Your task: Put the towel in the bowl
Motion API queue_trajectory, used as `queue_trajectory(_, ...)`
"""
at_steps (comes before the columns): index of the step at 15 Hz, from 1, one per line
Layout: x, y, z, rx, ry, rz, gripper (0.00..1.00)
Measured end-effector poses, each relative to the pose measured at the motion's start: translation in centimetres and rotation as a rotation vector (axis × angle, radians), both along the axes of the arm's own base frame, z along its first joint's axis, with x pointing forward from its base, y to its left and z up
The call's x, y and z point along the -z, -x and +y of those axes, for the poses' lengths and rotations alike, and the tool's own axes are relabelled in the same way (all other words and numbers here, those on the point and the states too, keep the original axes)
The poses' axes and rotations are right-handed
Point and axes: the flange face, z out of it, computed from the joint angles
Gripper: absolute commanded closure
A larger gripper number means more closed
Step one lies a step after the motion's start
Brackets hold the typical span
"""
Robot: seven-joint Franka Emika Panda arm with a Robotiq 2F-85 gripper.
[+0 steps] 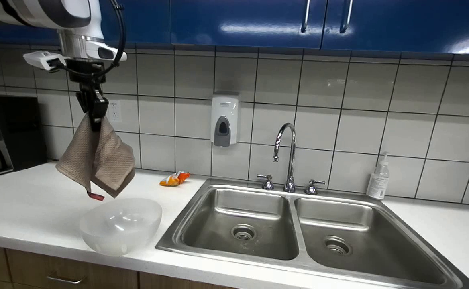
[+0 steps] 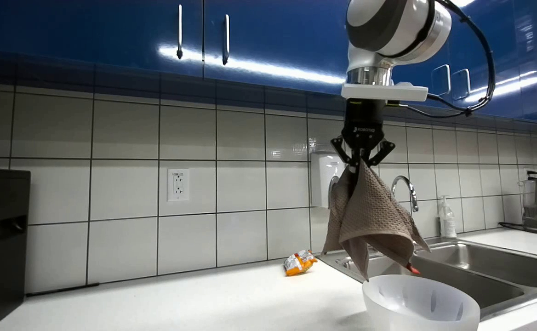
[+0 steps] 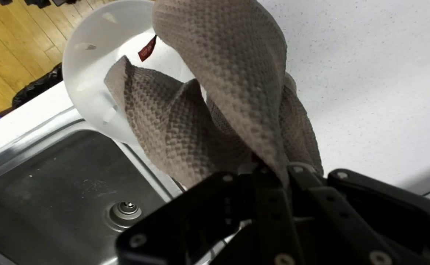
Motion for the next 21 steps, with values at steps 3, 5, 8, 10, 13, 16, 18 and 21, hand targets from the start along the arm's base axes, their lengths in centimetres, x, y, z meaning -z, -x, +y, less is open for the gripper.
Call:
queue_trajectory(3, 0.3, 0.4, -1.3, 0.036, 0.016, 0.021, 0.99)
queue_trajectory(5, 0.5, 0.7, -2.0, 0.052, 0.02, 0.036, 0.99)
queue_trajectory(8, 1.1, 1.2, -2.8, 0.068, 0.022, 0.059, 0.99)
queue_trajectory(10, 1.8, 1.5, -3.2, 0.079, 0.026, 0.081, 0.99)
queue_trajectory(13, 2.9, 1.8, -3.7, 0.096, 0.037, 0.114, 0.99)
queue_trajectory(16, 4.2, 1.8, -3.9, 0.117, 0.047, 0.147, 0.99)
queue_trajectory(18, 5.1, 1.7, -4.1, 0.134, 0.058, 0.168, 0.99)
queue_trajectory(21, 6.6, 1.3, -4.3, 0.155, 0.072, 0.203, 0.99)
